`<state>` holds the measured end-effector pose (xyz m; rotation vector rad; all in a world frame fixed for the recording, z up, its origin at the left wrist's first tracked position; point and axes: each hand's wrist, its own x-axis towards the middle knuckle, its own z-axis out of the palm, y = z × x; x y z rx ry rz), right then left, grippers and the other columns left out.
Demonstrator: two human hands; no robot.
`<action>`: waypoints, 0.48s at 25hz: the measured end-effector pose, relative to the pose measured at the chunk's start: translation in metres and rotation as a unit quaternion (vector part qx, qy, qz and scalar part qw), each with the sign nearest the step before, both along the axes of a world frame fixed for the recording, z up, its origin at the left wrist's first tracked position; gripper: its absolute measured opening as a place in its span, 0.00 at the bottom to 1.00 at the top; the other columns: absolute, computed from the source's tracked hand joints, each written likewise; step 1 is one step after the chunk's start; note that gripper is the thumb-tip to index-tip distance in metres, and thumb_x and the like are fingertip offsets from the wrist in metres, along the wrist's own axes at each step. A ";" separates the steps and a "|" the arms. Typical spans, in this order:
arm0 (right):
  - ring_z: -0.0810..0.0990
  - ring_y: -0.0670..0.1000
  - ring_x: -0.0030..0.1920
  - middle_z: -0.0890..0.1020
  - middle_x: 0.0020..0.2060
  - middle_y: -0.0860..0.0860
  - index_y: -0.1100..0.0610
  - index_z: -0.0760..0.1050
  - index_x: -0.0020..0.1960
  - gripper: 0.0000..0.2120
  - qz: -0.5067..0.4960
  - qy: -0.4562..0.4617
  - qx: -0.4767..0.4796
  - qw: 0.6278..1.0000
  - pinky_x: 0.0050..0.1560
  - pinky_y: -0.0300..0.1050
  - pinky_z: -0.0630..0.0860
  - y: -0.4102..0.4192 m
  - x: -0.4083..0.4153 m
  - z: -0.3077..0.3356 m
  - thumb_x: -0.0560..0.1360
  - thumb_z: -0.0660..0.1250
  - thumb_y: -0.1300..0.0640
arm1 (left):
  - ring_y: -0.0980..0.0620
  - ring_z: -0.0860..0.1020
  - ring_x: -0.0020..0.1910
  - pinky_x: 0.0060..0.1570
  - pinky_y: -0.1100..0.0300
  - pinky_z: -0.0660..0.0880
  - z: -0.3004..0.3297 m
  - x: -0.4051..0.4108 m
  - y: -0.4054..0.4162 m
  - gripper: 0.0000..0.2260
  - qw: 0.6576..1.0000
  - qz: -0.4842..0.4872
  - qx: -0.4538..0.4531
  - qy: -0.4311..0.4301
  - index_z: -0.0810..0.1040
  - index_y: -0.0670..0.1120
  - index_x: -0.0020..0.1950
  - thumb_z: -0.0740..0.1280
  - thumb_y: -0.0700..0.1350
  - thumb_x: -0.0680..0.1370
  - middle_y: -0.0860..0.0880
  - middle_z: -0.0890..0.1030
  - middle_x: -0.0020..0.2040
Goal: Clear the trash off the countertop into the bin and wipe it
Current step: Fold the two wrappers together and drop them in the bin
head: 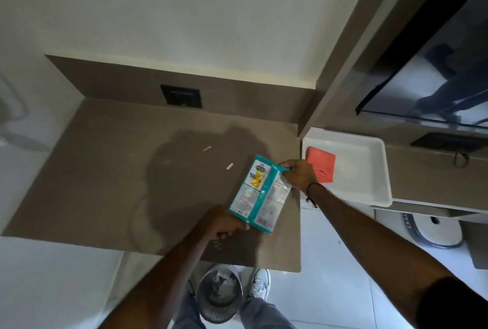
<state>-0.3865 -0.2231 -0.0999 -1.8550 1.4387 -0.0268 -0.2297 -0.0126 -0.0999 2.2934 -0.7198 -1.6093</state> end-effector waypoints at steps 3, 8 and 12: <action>0.84 0.58 0.56 0.85 0.58 0.56 0.60 0.81 0.58 0.15 0.026 0.016 -0.012 0.999 0.54 0.48 0.80 -0.005 0.001 -0.004 0.74 0.69 0.56 | 0.44 0.83 0.60 0.56 0.53 0.80 -0.002 0.012 -0.009 0.38 0.975 -0.052 0.001 -0.214 0.79 0.42 0.65 0.82 0.60 0.63 0.41 0.82 0.63; 0.86 0.56 0.42 0.87 0.48 0.56 0.56 0.81 0.49 0.13 -0.079 0.011 -0.004 0.997 0.37 0.45 0.80 0.012 -0.026 -0.013 0.72 0.69 0.47 | 0.43 0.83 0.57 0.56 0.49 0.82 -0.003 -0.007 -0.068 0.18 0.964 -0.059 -0.128 -0.224 0.77 0.41 0.60 0.72 0.52 0.77 0.42 0.80 0.61; 0.87 0.56 0.47 0.87 0.51 0.57 0.60 0.83 0.58 0.17 -0.147 -0.066 0.178 0.971 0.46 0.51 0.85 0.038 -0.032 -0.033 0.71 0.74 0.56 | 0.45 0.86 0.50 0.41 0.59 0.80 -0.018 -0.027 -0.090 0.11 0.979 0.031 -0.156 -0.131 0.81 0.43 0.56 0.74 0.39 0.74 0.42 0.86 0.56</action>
